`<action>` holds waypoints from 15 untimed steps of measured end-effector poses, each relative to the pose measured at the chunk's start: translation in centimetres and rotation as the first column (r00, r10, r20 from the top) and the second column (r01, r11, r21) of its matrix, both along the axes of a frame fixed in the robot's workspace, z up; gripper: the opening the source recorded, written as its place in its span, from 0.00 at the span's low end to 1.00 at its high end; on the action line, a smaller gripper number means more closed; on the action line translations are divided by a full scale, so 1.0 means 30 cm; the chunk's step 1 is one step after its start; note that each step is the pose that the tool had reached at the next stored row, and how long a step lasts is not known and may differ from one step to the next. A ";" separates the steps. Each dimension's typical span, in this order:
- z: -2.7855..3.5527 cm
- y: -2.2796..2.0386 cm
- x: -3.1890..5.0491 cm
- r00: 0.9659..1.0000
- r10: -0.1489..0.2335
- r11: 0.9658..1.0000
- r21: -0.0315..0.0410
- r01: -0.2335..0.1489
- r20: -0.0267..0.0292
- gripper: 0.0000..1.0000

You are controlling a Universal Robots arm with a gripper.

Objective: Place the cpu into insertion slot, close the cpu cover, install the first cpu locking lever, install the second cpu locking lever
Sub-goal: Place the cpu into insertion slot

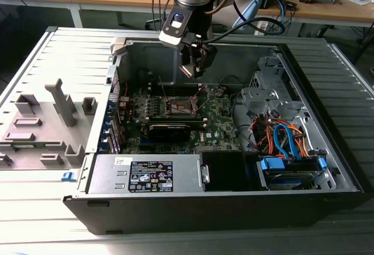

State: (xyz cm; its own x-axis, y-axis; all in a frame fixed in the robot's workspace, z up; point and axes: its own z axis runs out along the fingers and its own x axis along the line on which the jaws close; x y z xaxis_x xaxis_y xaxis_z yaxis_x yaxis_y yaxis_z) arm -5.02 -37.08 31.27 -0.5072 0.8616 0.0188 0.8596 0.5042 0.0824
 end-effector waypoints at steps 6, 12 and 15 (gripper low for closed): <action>0.000 0.000 0.000 1.000 -0.006 1.000 0.000 0.006 0.000 0.54; 0.000 0.000 0.000 1.000 -0.011 1.000 0.000 0.011 0.000 0.54; 0.000 0.000 0.000 1.000 -0.014 1.000 0.000 0.014 0.000 0.54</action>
State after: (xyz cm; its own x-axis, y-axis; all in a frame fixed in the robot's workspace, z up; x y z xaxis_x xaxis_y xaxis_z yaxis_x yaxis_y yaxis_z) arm -5.02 -37.08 31.26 -0.4949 0.8687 0.0189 0.8667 0.4920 0.0824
